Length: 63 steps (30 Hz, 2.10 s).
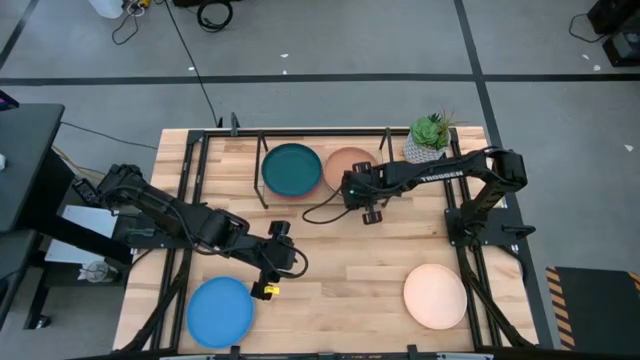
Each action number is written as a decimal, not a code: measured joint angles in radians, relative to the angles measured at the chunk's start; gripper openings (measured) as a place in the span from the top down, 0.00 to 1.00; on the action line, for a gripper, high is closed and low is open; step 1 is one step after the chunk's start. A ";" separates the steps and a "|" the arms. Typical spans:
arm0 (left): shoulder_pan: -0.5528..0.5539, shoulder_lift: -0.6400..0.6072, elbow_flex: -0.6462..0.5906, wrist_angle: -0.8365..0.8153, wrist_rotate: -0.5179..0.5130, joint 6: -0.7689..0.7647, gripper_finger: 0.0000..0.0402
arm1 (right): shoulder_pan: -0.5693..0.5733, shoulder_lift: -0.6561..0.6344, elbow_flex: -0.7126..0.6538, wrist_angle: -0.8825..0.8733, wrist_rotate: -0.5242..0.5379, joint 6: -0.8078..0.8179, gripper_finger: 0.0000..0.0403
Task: Place and stack plates onto a shelf
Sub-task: Stack the brown plate on the gray plate, then stack the light orange plate on the brown plate
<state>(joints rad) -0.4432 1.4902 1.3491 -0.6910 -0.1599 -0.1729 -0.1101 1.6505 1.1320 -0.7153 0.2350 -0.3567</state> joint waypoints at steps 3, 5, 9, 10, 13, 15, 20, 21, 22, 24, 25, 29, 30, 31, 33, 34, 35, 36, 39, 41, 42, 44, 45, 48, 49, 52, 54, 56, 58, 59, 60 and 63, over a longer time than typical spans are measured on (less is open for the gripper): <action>0.000 0.000 0.000 0.000 -0.002 0.001 0.62 | 0.009 0.000 0.000 0.002 0.034 0.019 0.84; 0.000 0.000 0.000 0.000 -0.004 0.013 0.62 | 0.022 -0.004 0.000 -0.003 0.083 0.039 0.82; 0.001 0.000 0.000 -0.001 -0.023 0.077 0.62 | 0.057 -0.034 0.000 -0.002 0.111 0.062 0.78; 0.001 0.000 0.000 0.000 -0.036 0.091 0.62 | 0.069 -0.043 0.000 0.000 0.110 0.069 0.78; 0.007 0.000 0.000 0.000 -0.064 0.137 0.62 | 0.107 -0.073 0.000 -0.007 0.108 0.120 0.77; 0.016 0.000 0.000 0.000 -0.066 0.163 0.62 | 0.138 -0.097 0.000 -0.018 0.102 0.177 0.77; 0.040 0.000 0.000 -0.002 -0.066 0.187 0.62 | 0.246 -0.117 -0.004 -0.043 -0.006 0.332 0.77; 0.046 0.000 0.000 -0.002 -0.065 0.198 0.62 | 0.273 -0.117 -0.010 -0.042 -0.023 0.360 0.77; 0.051 0.000 0.000 -0.002 -0.066 0.214 0.62 | 0.301 -0.117 -0.018 -0.044 -0.030 0.388 0.77; 0.062 0.000 0.000 -0.001 -0.066 0.254 0.62 | 0.355 -0.116 -0.036 -0.046 -0.033 0.439 0.77; 0.068 0.000 0.000 0.002 -0.066 0.273 0.62 | 0.382 -0.116 -0.044 -0.049 -0.035 0.467 0.77; 0.093 0.000 0.000 0.023 -0.065 0.329 0.62 | 0.487 -0.116 -0.071 -0.066 -0.082 0.590 0.77; 0.098 0.000 0.000 0.028 -0.065 0.340 0.62 | 0.512 -0.116 -0.081 -0.067 -0.102 0.617 0.77; 0.102 0.000 0.000 0.030 -0.065 0.348 0.62 | 0.538 -0.116 -0.090 -0.071 -0.124 0.641 0.76; 0.109 0.000 0.000 0.031 -0.065 0.371 0.62 | 0.589 -0.116 -0.104 -0.078 -0.153 0.691 0.75; 0.112 0.000 0.000 0.031 -0.065 0.382 0.62 | 0.612 -0.116 -0.112 -0.080 -0.163 0.720 0.74; 0.115 0.000 0.000 0.032 -0.065 0.393 0.62 | 0.633 -0.116 -0.121 -0.083 -0.172 0.747 0.73; 0.117 0.000 0.000 0.034 -0.065 0.402 0.62 | 0.654 -0.116 -0.131 -0.086 -0.177 0.772 0.72; 0.121 0.001 0.000 0.035 -0.065 0.439 0.62 | 0.711 -0.116 -0.168 -0.094 -0.178 0.823 0.68; 0.124 0.001 0.000 0.042 -0.065 0.471 0.62 | 0.740 -0.115 -0.194 -0.098 -0.178 0.830 0.65; 0.127 0.001 0.000 0.051 -0.064 0.482 0.62 | 0.750 -0.115 -0.206 -0.097 -0.177 0.834 0.64; 0.127 0.001 0.000 0.069 -0.065 0.499 0.62 | 0.763 -0.115 -0.230 -0.096 -0.177 0.852 0.62; 0.128 0.001 0.000 0.075 -0.065 0.499 0.62 | 0.766 -0.115 -0.243 -0.096 -0.178 0.862 0.62; 0.132 0.001 0.000 0.082 -0.065 0.499 0.62 | 0.770 -0.115 -0.278 -0.095 -0.181 0.886 0.62; 0.132 0.001 0.000 0.081 -0.065 0.498 0.62 | 0.771 -0.115 -0.290 -0.094 -0.184 0.889 0.63; 0.132 0.001 0.000 0.079 -0.065 0.494 0.62 | 0.772 -0.115 -0.325 -0.075 -0.203 0.887 0.64; 0.132 0.001 0.000 0.079 -0.065 0.493 0.62 | 0.771 -0.115 -0.346 -0.060 -0.212 0.879 0.65; 0.132 0.001 0.000 0.079 -0.065 0.491 0.62 | 0.771 -0.115 -0.362 -0.052 -0.214 0.866 0.68; 0.131 0.001 0.000 0.080 -0.064 0.479 0.62 | 0.771 -0.115 -0.368 -0.052 -0.210 0.855 0.71; 0.131 0.001 0.000 0.080 -0.064 0.472 0.62 | 0.769 -0.115 -0.369 -0.050 -0.208 0.854 0.74; 0.132 0.001 0.000 0.080 -0.063 0.471 0.62 | 0.765 -0.115 -0.369 -0.048 -0.208 0.853 0.78; 0.132 0.001 0.000 0.090 -0.035 0.468 0.62 | 0.744 -0.115 -0.364 -0.048 -0.219 0.828 0.90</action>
<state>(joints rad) -0.3111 1.4917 1.3487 -0.6012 -0.1949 0.2948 0.6339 1.5353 0.7684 -0.7637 0.0157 0.4710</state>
